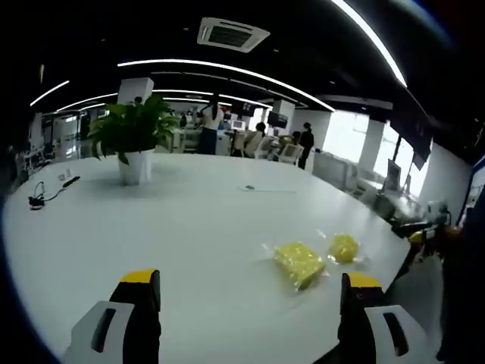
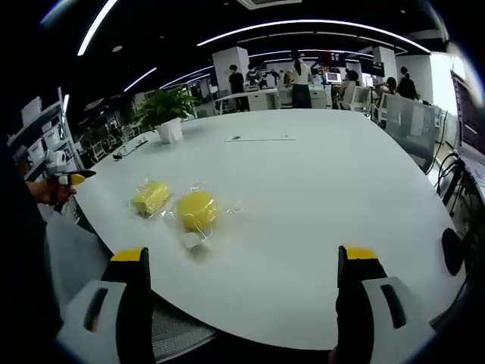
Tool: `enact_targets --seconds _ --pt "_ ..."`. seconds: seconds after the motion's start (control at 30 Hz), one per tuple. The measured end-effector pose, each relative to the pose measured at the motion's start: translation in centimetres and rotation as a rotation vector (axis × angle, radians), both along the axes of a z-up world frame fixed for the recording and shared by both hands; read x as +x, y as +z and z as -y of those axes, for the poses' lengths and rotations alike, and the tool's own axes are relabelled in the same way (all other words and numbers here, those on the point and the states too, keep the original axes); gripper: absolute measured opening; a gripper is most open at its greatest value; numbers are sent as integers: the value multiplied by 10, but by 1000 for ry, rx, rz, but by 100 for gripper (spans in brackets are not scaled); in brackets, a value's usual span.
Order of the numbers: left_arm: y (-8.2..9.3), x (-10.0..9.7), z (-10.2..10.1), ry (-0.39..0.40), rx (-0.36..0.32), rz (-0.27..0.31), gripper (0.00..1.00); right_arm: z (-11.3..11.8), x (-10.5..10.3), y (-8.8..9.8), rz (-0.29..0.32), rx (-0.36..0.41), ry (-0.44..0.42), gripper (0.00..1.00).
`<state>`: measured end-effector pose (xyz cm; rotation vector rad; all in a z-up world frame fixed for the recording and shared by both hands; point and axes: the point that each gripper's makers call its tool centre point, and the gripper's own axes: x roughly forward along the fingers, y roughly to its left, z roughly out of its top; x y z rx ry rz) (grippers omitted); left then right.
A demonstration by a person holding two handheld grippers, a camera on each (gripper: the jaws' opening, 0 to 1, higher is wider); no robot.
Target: Compare the silicone blocks by pressing each to a similar depth, holding the contact briefly, and releasing to observe deformation and rebound differences across the visible hardness samples.
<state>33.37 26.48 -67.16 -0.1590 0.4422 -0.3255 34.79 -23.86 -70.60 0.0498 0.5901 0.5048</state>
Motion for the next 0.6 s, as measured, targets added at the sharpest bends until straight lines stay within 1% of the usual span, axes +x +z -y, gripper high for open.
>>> enact_targets --seconds 0.1,0.2,0.27,0.4,0.6 --pt "4 2 -3 24 -31 10 100 0 -1 1 -2 3 -2 96" --pt "4 1 -1 25 -32 11 100 1 0 4 3 -3 4 96" --pt "2 -2 3 12 -25 4 100 2 2 5 8 -5 2 96" --pt "-3 -9 6 -10 16 -9 100 2 2 6 13 -2 -7 96" --pt "-4 -13 6 -13 8 -14 100 -6 -4 4 12 0 -5 96"
